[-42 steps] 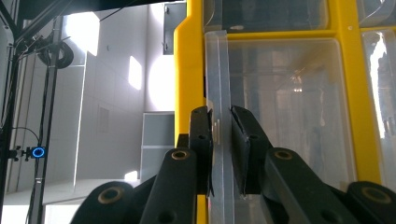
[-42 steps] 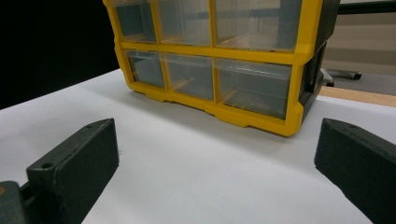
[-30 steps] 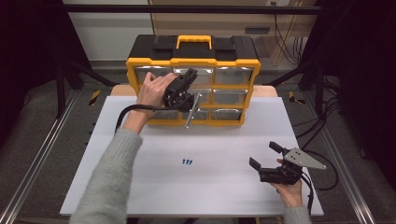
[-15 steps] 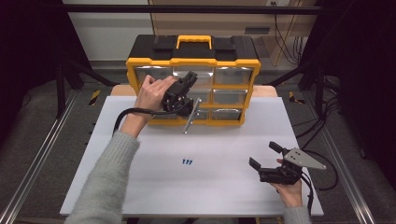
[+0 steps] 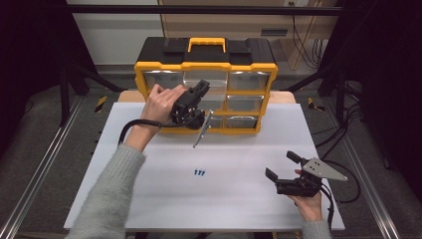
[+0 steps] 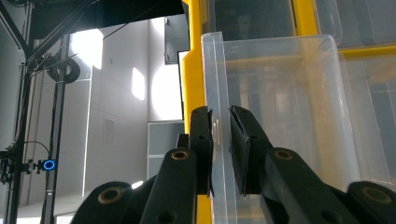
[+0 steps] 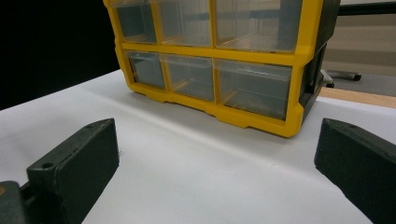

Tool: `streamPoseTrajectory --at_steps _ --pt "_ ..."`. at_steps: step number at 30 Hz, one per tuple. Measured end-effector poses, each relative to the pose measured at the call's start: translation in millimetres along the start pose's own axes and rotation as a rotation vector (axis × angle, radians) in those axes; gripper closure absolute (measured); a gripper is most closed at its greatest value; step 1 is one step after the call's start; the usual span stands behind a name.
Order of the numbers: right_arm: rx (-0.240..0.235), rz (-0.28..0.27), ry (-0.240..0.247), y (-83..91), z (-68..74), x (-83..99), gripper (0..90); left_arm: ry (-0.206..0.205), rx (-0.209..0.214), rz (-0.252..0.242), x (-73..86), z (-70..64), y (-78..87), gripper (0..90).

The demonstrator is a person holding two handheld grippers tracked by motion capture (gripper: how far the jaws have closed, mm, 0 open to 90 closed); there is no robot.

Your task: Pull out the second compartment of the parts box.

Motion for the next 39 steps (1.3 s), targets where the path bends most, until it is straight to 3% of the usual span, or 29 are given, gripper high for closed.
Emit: streamPoseTrajectory --at_steps 7,12,19,21,23,24,25,27,34,35,36,39 --pt "0.0 -0.001 -0.004 0.0 0.7 0.0 0.5 0.014 0.002 -0.018 -2.1 -0.3 5.0 78.2" --pt "-0.001 -0.006 -0.001 -0.2 0.2 -0.2 0.5 -0.016 0.001 0.003 -4.3 2.3 9.2 78.3" --pt "-0.004 0.001 -0.02 -0.6 2.4 0.1 0.5 -0.019 0.005 -0.006 -6.6 2.7 17.0 78.3" --pt "0.0 0.003 -0.004 -0.9 1.4 0.4 0.5 -0.002 0.001 -0.02 -7.2 1.8 18.0 78.3" --pt "-0.002 0.005 -0.012 -0.6 2.1 0.4 0.5 -0.011 0.003 -0.01 -7.5 2.6 20.5 78.3" --pt "-0.005 0.003 -0.02 -0.6 2.8 0.2 0.5 0.013 0.0 -0.03 -8.2 1.2 20.0 78.3" --pt "-0.004 0.004 -0.018 -0.6 2.6 0.2 0.5 -0.009 0.0 -0.012 -8.1 2.9 22.0 78.3" --pt "0.001 0.003 -0.007 -1.1 1.7 0.5 0.5 0.013 -0.002 -0.028 -9.1 1.8 22.4 78.3" --pt "-0.002 0.004 0.001 -1.4 1.6 0.9 0.5 -0.003 0.004 -0.017 -11.0 3.9 28.7 78.3" --pt "-0.004 -0.001 0.032 -1.5 -0.5 1.0 0.5 -0.009 0.004 -0.014 -11.5 4.5 29.7 78.2" --pt "-0.004 0.005 -0.01 -0.9 2.3 0.6 0.5 -0.003 0.003 -0.019 -12.2 4.0 30.4 78.2" --pt "-0.005 0.006 -0.004 -1.0 2.0 0.6 0.5 0.001 0.002 -0.022 -12.4 3.7 32.5 78.2"
Point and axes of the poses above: each handheld gripper's, and its own axes: y roughly backward along the jaws, x roughly out of its underside, z roughly to its left, the point moved 3 cm from there along -y, roughly forward along the jaws, and after that the axes turned 5 degrees about -y, right-handed, at the moved point
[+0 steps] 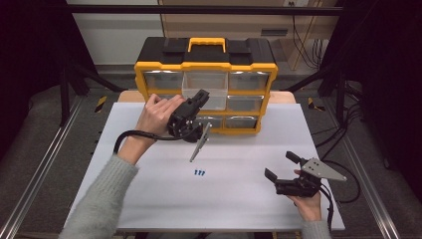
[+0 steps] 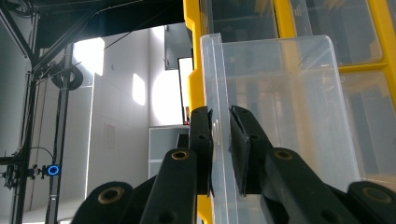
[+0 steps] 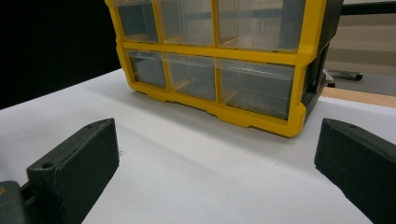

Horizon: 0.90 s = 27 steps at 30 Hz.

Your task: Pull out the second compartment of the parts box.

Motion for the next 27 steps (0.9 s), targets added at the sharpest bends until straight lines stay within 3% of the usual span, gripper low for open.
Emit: streamPoseTrajectory --at_steps 22,27 --pt "0.002 -0.002 0.01 -1.7 0.2 0.4 0.5 -0.016 0.01 -0.014 -7.0 -0.5 10.3 77.6" --pt "-0.002 0.001 0.004 -1.6 1.1 0.5 0.5 -0.002 0.012 -0.015 -6.4 -0.8 11.3 77.2"
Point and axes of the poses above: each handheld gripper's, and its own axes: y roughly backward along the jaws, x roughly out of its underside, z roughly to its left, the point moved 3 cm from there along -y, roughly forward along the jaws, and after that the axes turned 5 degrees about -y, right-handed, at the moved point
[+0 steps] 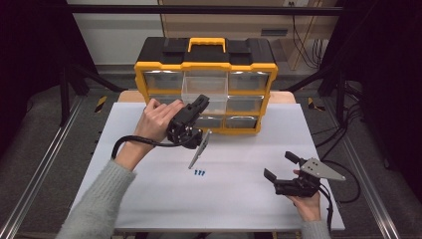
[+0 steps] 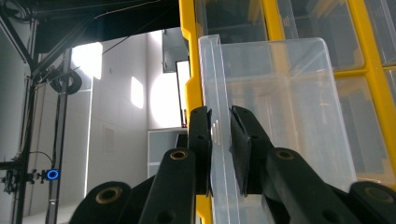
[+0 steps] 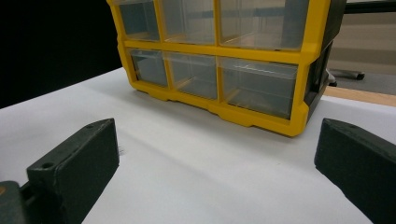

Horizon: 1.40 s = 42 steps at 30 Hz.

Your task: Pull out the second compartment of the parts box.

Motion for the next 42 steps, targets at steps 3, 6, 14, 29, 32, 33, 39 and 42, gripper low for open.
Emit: streamPoseTrajectory --at_steps 3,6,14,29,32,33,39,42 --pt "0.004 0.002 0.003 -0.3 -0.1 0.0 0.5 0.004 0.01 0.004 0.4 1.0 1.5 76.6" --pt "0.003 0.004 0.002 -0.8 -0.1 0.3 0.5 0.019 0.029 0.0 0.5 2.9 2.9 72.5" --pt "0.003 -0.001 0.003 -0.9 -0.9 0.3 0.4 0.168 0.096 -0.014 -3.0 9.0 12.0 61.0" --pt "0.005 -0.001 0.007 -0.2 -1.7 0.0 0.4 0.487 0.168 -0.032 -1.5 9.5 24.5 30.1" --pt "0.005 0.0 -0.002 -0.1 -1.0 -0.1 0.4 0.518 0.176 -0.022 0.5 9.1 27.5 26.3" --pt "0.007 0.0 0.0 -0.1 -1.3 -0.1 0.4 0.536 0.184 -0.019 1.5 9.2 28.5 25.2" --pt "0.007 0.001 0.005 -0.1 -1.8 0.2 0.4 0.683 0.216 -0.015 10.0 11.4 34.3 19.0" --pt "0.008 0.001 0.003 -0.2 -1.6 0.1 0.4 0.759 0.225 -0.014 14.1 11.9 36.5 17.1"
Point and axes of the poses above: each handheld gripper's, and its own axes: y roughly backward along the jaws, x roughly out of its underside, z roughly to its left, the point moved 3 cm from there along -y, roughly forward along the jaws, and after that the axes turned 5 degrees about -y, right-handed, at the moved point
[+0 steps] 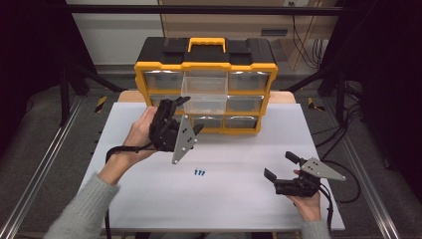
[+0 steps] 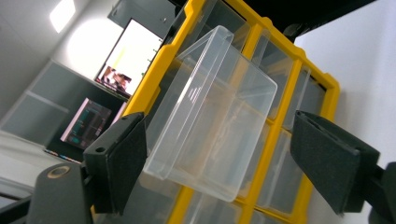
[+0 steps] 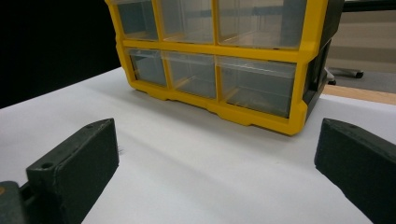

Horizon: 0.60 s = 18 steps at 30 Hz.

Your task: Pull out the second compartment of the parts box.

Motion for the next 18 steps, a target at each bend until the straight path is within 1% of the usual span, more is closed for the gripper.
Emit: streamPoseTrajectory --at_steps 2,4,5,6,9,10,12,15,18 --pt "-0.001 -0.001 0.004 -0.3 -0.2 0.1 0.4 0.049 0.001 -0.006 1.9 2.0 1.8 15.7" --pt "-0.001 -0.004 0.021 -0.2 -1.2 0.2 0.4 0.099 0.012 -0.01 3.5 5.0 3.7 14.1" --pt "0.001 -0.001 -0.004 0.3 0.3 -0.3 0.4 0.123 0.018 -0.01 4.7 6.5 5.0 13.3" --pt "0.002 -0.002 -0.007 0.5 0.3 -0.4 0.4 0.152 0.024 -0.016 5.9 7.3 5.9 12.6" --pt "0.001 -0.003 -0.008 1.0 0.2 -0.6 0.4 0.228 0.036 -0.037 10.3 10.5 8.6 10.8" --pt "0.003 -0.002 -0.009 0.9 0.3 -0.5 0.4 0.261 0.047 -0.031 12.5 10.5 9.7 10.3" --pt "0.001 -0.002 -0.007 0.6 0.4 -0.4 0.4 0.307 0.062 -0.027 16.3 11.5 12.1 8.8" --pt "0.002 0.001 -0.004 0.5 0.1 -0.3 0.4 0.381 0.067 -0.042 22.1 13.9 16.6 7.5" --pt "-0.001 0.001 -0.012 0.5 0.6 -0.3 0.4 0.453 0.075 -0.04 28.9 16.1 20.8 6.0"
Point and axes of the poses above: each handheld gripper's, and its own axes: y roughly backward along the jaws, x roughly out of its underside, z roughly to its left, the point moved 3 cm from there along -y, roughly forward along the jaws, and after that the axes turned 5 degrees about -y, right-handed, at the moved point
